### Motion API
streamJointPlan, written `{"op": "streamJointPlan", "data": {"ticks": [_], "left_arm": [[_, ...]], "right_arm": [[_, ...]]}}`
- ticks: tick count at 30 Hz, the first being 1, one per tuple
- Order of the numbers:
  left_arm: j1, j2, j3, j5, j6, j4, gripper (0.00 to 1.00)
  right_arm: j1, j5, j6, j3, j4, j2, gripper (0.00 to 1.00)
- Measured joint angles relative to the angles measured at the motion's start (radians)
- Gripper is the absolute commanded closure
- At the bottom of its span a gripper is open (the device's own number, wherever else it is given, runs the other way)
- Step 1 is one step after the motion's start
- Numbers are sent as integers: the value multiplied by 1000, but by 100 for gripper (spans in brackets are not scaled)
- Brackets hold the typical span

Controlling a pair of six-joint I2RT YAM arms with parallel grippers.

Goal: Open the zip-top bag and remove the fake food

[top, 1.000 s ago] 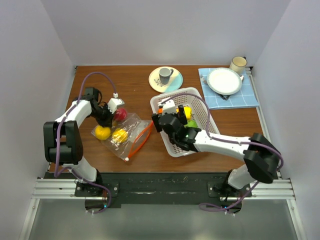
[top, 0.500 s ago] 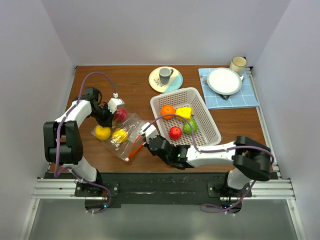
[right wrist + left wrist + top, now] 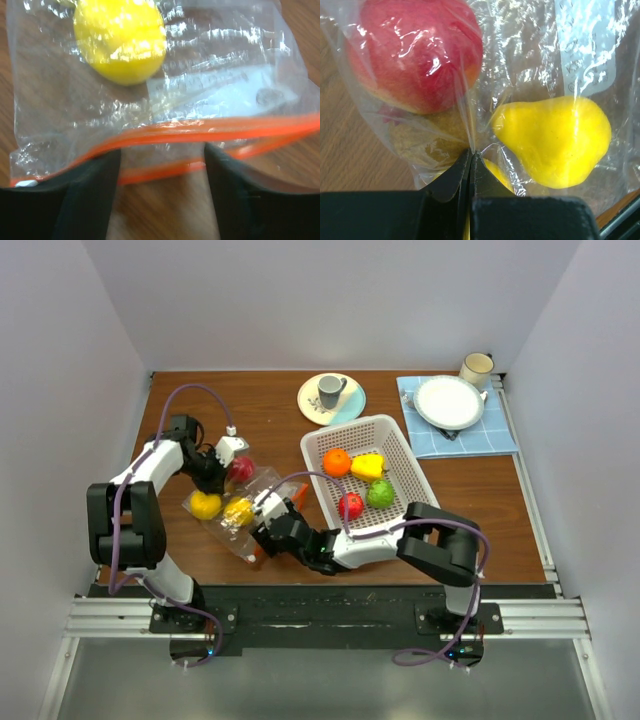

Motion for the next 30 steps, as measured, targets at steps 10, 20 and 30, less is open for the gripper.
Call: {"op": "streamJointPlan", "data": {"ticks": [10,20,30], "left_arm": [[-3,-55,180,61,-5,-152,100],[-21,-138,212,116,-5,-230,100],[-27,-130,100,104,0,-233,100]], "right_arm": [[-22,-41,4,37,124,82,11],[-28,-42,5,43,183,95,11],[-52,-42,-10,61,219,114,10]]}}
